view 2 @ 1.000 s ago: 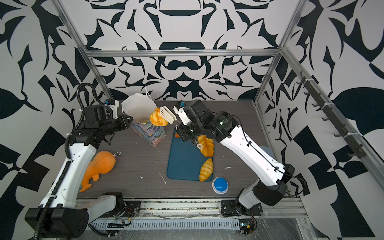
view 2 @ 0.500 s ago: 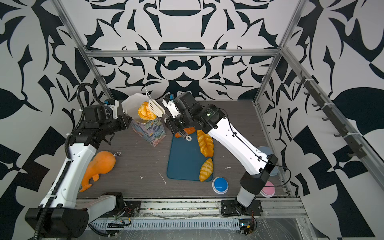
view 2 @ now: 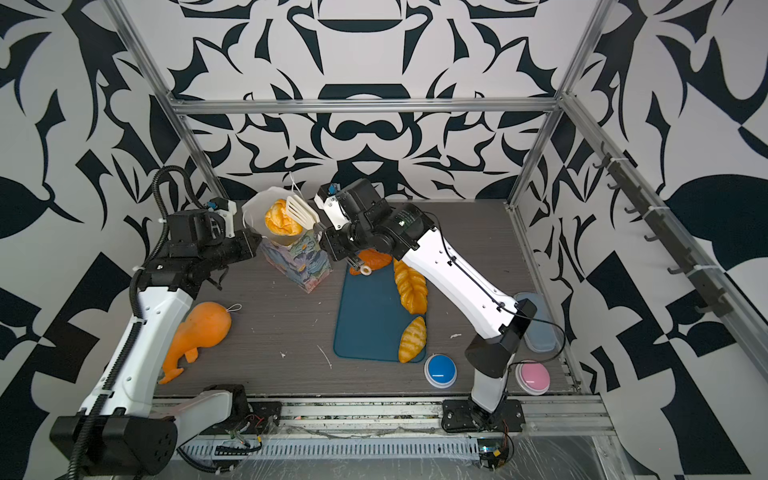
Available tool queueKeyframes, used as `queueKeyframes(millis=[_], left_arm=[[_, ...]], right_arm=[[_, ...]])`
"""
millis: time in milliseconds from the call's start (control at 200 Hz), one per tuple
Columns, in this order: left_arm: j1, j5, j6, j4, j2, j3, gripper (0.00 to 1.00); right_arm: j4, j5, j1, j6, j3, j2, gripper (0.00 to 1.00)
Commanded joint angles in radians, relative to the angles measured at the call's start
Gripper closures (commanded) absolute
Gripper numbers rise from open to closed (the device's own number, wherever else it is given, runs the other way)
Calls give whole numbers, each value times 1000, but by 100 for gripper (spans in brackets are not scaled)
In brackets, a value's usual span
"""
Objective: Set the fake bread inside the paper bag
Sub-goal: 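Lower the croissant into the bag and open the tongs with the right gripper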
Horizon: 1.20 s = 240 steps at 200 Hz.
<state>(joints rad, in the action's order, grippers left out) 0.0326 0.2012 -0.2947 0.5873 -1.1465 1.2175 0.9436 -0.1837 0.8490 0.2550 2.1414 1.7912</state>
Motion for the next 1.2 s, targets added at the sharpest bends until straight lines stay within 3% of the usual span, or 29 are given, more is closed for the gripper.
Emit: queueKeyframes(millis=[0,735,1195], left_arm=[[-4,-27,2,27,20,2,96],[-16,-47,-1,29,27,0,98],[-16,-27,0,27,23,-1,98]], right_arm=[[-85,-22,-7,2,61,-11,73],[-96,-101,-55,58,162,135,73],[-104,-105,-56,78,141,164,71]])
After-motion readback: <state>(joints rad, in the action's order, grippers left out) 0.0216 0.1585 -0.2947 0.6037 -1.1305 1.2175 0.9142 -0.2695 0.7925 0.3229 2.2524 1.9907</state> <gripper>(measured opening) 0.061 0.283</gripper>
